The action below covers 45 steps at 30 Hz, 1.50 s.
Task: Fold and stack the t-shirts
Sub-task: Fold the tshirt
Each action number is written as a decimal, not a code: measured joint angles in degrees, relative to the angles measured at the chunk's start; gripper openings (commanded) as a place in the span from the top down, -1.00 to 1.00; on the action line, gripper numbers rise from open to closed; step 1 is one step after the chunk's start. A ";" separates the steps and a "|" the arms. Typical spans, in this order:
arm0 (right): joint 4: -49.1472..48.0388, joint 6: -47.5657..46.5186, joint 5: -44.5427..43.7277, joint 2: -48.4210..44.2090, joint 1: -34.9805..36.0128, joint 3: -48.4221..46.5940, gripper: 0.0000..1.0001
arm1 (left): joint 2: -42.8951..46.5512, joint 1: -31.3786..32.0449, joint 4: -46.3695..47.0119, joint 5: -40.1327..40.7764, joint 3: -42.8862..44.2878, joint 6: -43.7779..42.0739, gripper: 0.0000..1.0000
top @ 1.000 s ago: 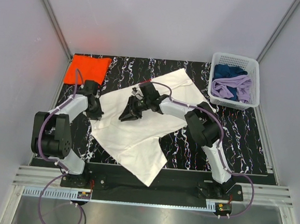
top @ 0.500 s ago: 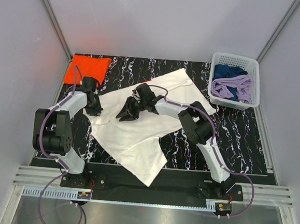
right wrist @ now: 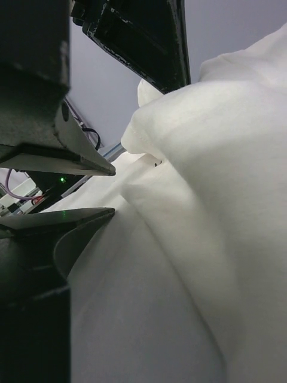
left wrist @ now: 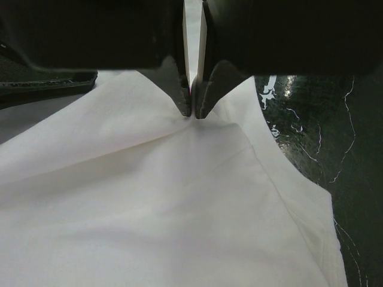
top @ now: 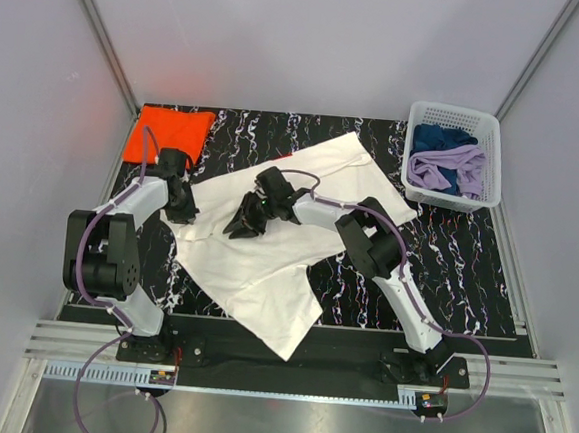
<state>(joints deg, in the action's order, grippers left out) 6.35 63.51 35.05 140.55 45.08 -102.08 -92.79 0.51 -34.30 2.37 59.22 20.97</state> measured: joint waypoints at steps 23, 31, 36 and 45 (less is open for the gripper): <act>5.07 1.84 -3.72 2.56 0.28 -5.70 0.71 | 0.13 -0.09 0.20 -0.70 -0.11 0.07 0.71; 6.36 -0.17 -4.13 2.58 0.33 -6.12 1.00 | 3.56 -0.22 0.61 -1.99 -0.87 0.87 0.21; 9.60 -4.09 -3.96 1.86 0.24 -6.75 1.00 | 8.61 -2.89 0.74 -2.91 -0.81 1.79 0.04; 19.39 -12.72 -2.43 -5.05 -1.33 -6.88 1.00 | 8.68 -14.29 2.49 -6.95 2.16 4.15 0.31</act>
<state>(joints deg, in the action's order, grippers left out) 25.74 50.78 32.62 135.50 43.75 -108.97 -84.12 -13.78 -31.81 -4.58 61.39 25.12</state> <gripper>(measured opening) 0.011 0.406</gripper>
